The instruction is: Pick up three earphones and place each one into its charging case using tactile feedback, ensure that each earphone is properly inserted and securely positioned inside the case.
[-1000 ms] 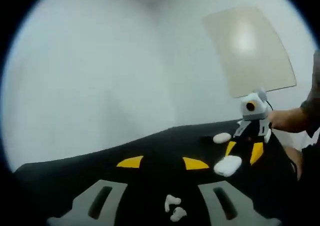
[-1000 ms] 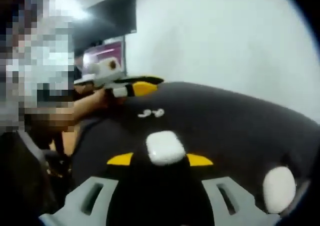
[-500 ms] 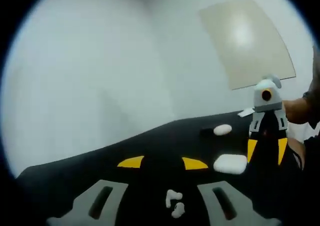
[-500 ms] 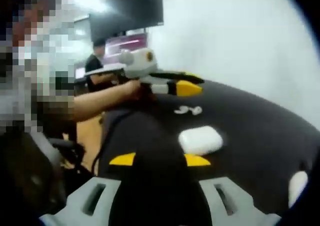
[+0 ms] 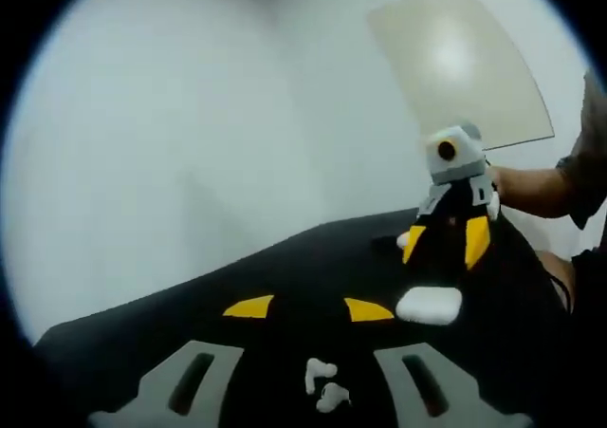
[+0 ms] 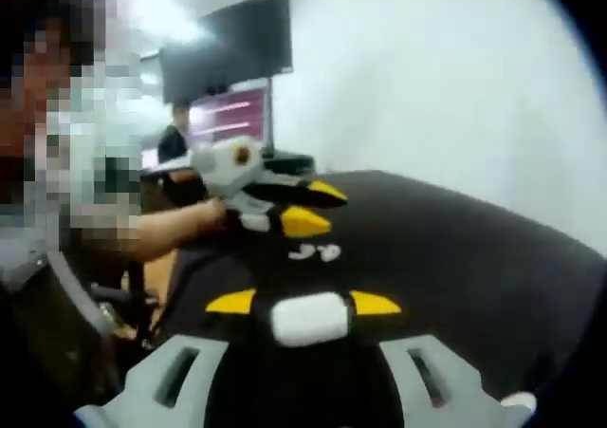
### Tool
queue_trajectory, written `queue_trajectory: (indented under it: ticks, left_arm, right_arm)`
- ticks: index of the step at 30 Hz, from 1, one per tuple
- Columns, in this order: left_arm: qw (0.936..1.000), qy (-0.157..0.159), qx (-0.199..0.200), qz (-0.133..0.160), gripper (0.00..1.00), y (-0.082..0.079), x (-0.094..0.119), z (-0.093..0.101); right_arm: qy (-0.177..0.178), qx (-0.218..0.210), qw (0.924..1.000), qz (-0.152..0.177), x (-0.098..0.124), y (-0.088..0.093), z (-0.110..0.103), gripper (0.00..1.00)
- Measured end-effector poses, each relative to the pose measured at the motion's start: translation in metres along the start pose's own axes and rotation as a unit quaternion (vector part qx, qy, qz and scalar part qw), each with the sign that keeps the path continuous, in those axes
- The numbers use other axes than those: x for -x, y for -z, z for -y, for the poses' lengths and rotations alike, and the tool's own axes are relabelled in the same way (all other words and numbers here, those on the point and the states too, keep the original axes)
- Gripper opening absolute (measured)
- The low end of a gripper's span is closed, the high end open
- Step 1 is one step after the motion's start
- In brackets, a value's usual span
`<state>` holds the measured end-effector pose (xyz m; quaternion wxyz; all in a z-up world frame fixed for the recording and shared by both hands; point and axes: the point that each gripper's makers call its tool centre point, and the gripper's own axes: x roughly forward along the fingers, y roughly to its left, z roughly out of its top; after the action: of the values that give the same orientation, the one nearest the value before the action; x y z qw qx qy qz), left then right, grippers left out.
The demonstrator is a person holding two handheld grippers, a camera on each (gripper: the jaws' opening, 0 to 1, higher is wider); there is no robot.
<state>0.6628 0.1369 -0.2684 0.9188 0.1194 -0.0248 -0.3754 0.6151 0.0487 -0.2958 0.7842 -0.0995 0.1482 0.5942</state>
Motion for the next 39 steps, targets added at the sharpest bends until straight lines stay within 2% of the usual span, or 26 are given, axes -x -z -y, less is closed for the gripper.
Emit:
queue_trajectory:
  ticks: [2, 4, 6, 7, 9, 11, 12, 15, 19, 20, 22, 23, 24, 26, 28, 29, 36, 39]
  left_arm:
    - [0.9999, 0.008, -0.011, -0.010, 0.24, 0.003, -0.002, 0.006]
    - [0.9997, 0.011, -0.018, -0.015, 0.24, 0.005, -0.003, 0.008]
    - [0.9995, 0.013, -0.023, -0.019, 0.24, 0.006, -0.004, 0.010]
    - [0.9994, 0.015, -0.025, -0.020, 0.24, 0.006, -0.004, 0.010]
    - [0.9993, 0.016, -0.025, -0.021, 0.24, 0.007, -0.004, 0.011]
    - [0.9993, 0.017, -0.025, -0.022, 0.24, 0.007, -0.005, 0.011]
    - [0.9993, 0.017, -0.024, -0.022, 0.24, 0.007, -0.004, 0.011]
    - [0.9993, 0.016, -0.023, -0.024, 0.24, 0.008, -0.005, 0.010]
    - [0.9994, 0.015, -0.022, -0.023, 0.24, 0.007, -0.005, 0.011]
    - [0.9994, 0.015, -0.023, -0.024, 0.24, 0.007, -0.005, 0.011]
    - [0.9993, 0.014, -0.023, -0.024, 0.24, 0.008, -0.005, 0.011]
    - [0.9993, 0.014, -0.023, -0.025, 0.24, 0.008, -0.005, 0.011]
    - [0.9993, 0.013, -0.023, -0.025, 0.24, 0.008, -0.005, 0.010]
    - [0.9993, 0.012, -0.023, -0.026, 0.24, 0.009, -0.005, 0.010]
    - [0.9993, 0.011, -0.023, -0.028, 0.24, 0.009, -0.004, 0.009]
    - [0.9993, 0.011, -0.023, -0.028, 0.24, 0.010, -0.004, 0.009]
    - [0.9995, 0.005, -0.020, -0.025, 0.24, 0.010, -0.002, 0.003]
    - [0.9995, 0.005, -0.020, -0.023, 0.24, 0.009, -0.001, 0.003]
  right_arm:
    - [-0.007, 0.029, 0.9994, -0.017, -0.005, 0.006, 0.001, 0.38]
    - [-0.038, 0.031, 0.9984, -0.028, -0.013, 0.011, -0.008, 0.38]
    - [-0.064, 0.036, 0.9964, -0.042, -0.020, 0.019, -0.016, 0.42]
    - [-0.060, 0.052, 0.9959, -0.044, -0.024, 0.021, -0.015, 0.47]
    - [-0.047, 0.064, 0.9936, -0.080, -0.028, 0.034, -0.012, 0.46]
    - [-0.021, 0.041, 0.9978, -0.049, -0.031, 0.025, -0.006, 0.44]
    - [-0.014, 0.029, 0.9979, -0.056, -0.030, 0.027, -0.007, 0.44]
    - [0.031, 0.034, 0.9976, -0.052, -0.024, 0.025, -0.004, 0.44]
    - [0.106, -0.010, 0.9931, -0.049, -0.008, 0.029, 0.001, 0.43]
    - [0.126, -0.024, 0.9910, -0.038, -0.003, 0.029, 0.002, 0.43]
    - [0.145, -0.042, 0.9884, -0.015, 0.002, 0.027, 0.001, 0.43]
    - [0.159, -0.069, 0.9848, 0.003, 0.005, 0.026, 0.000, 0.43]
    - [0.181, -0.102, 0.9779, 0.024, 0.011, 0.025, 0.002, 0.43]
    - [0.223, -0.132, 0.9648, 0.041, 0.019, 0.027, 0.012, 0.43]
    - [0.251, -0.113, 0.9613, 0.016, 0.024, 0.035, 0.019, 0.43]
    - [0.248, -0.105, 0.9630, -0.007, 0.022, 0.039, 0.018, 0.43]
    - [0.230, -0.121, 0.9656, -0.011, 0.038, 0.039, 0.003, 0.42]
    - [0.219, -0.096, 0.9705, -0.028, 0.040, 0.044, -0.005, 0.38]
